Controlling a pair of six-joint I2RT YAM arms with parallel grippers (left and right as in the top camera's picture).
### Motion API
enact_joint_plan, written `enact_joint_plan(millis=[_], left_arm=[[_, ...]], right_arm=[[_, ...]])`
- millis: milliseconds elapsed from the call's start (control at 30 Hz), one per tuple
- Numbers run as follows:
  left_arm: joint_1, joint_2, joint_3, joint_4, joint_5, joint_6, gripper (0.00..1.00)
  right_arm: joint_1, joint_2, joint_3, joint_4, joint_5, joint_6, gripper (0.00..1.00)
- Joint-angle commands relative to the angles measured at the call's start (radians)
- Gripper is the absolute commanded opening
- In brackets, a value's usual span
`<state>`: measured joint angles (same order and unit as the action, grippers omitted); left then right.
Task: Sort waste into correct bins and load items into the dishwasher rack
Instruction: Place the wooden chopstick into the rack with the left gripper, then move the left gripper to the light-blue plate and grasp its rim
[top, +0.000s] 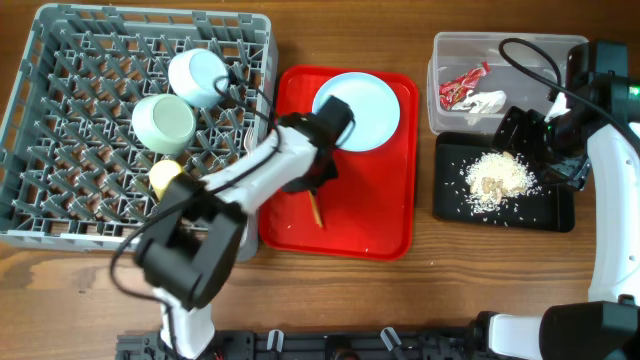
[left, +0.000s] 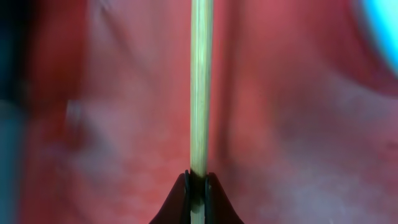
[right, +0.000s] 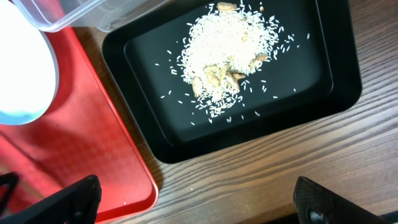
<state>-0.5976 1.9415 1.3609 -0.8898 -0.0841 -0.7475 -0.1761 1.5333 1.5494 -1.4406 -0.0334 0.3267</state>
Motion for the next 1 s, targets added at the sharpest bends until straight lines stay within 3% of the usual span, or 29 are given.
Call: enact_joint_plan(millis=[0, 100, 300, 600, 700, 800, 867, 967], left_arm=[[0.069, -0.180, 0.026, -0.017, -0.021, 0.288, 0.04], [0.132, -0.280, 0.026, -0.026, -0.022, 0.469, 0.04], [0.278, -0.389, 0.026, -0.013, -0.021, 0.655, 0.04], [0.354, -0.299, 0.023, 0.041, -0.022, 0.689, 0.05], [0.354, -0.269, 0.023, 0.046, -0.022, 0.689, 0.24], [0.354, -0.259, 0.023, 0.053, -0.022, 0.689, 0.63], [0.354, -0.266, 0.025, 0.068, -0.022, 0.688, 0.67], [0.341, -0.280, 0.028, 0.098, 0.011, 0.671, 0.57]], right_arm=[[-0.002, -0.021, 0.010, -0.003, -0.013, -0.014, 1.00], [-0.002, -0.021, 0.010, -0.002, -0.013, -0.025, 1.00], [-0.002, -0.021, 0.010, 0.000, -0.013, -0.036, 1.00], [-0.002, -0.021, 0.010, 0.000, -0.013, -0.036, 1.00], [-0.002, -0.021, 0.010, 0.000, -0.013, -0.038, 1.00], [-0.002, -0.021, 0.010, 0.000, -0.013, -0.039, 1.00], [-0.002, -0.021, 0.010, 0.000, -0.013, -0.039, 1.00], [-0.002, -0.021, 0.010, 0.000, -0.013, -0.039, 1.00]])
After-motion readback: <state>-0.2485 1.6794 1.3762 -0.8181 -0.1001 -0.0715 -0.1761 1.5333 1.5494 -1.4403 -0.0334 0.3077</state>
